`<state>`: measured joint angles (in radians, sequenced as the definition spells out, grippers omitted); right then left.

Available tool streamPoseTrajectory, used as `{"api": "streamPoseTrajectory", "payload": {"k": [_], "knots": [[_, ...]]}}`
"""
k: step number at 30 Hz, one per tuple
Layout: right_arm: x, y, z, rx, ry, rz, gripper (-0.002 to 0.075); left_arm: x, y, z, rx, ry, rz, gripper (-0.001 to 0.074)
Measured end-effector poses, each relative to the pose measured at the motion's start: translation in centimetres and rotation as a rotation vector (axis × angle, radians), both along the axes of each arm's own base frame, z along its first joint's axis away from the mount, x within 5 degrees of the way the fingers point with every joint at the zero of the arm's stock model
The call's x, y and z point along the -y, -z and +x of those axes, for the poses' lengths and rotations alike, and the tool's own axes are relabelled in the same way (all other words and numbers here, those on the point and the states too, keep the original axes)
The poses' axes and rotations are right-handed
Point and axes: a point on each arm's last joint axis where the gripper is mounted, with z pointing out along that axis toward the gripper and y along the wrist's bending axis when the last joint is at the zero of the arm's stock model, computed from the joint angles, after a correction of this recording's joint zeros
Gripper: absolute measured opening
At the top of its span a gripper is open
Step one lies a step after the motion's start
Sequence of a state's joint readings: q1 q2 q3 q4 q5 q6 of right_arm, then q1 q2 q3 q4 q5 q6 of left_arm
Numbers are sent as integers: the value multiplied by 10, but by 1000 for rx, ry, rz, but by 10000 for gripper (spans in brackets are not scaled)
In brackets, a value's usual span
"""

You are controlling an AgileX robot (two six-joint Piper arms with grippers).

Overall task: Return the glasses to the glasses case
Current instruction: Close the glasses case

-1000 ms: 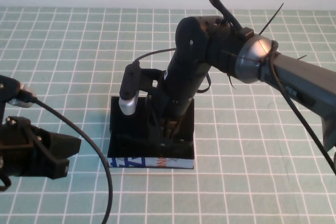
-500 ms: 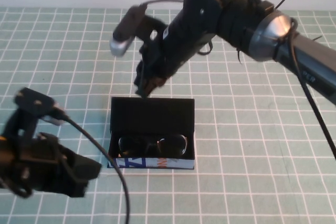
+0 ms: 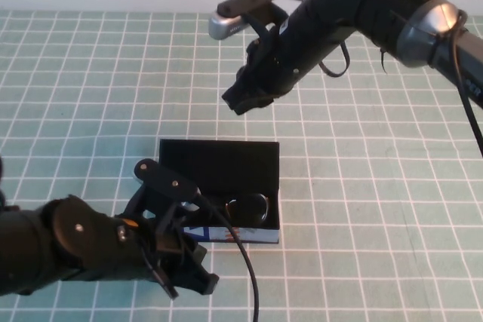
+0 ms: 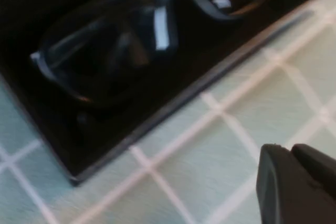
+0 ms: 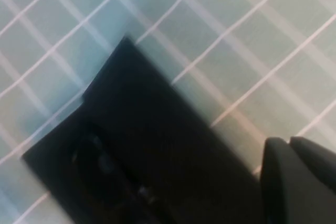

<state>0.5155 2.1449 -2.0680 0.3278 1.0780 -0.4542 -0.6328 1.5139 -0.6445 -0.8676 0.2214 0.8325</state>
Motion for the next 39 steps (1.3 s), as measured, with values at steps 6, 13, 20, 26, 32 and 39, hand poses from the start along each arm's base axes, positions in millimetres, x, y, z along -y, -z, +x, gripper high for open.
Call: {"api": "streamPoseTrajectory", "payload": {"k": [6,13,20,26,32,39], "knots": [[-6,38,8,-99,-45,1,-11,2,20,11,18,-52,53,2],[-11,69,15,-174,-41,9,-11,2,21,13,26,-73,51,2],[-13,69,18,-134,-54,39,-11,1,20,15,35,-94,46,2],[-15,54,29,-59,1,135,-11,1,20,15,30,-102,41,2],[-13,52,34,-38,20,148,-11,1,20,15,28,-106,39,2],[-7,79,31,-181,-20,85,-11,1,20,15,27,-107,39,2]]}}
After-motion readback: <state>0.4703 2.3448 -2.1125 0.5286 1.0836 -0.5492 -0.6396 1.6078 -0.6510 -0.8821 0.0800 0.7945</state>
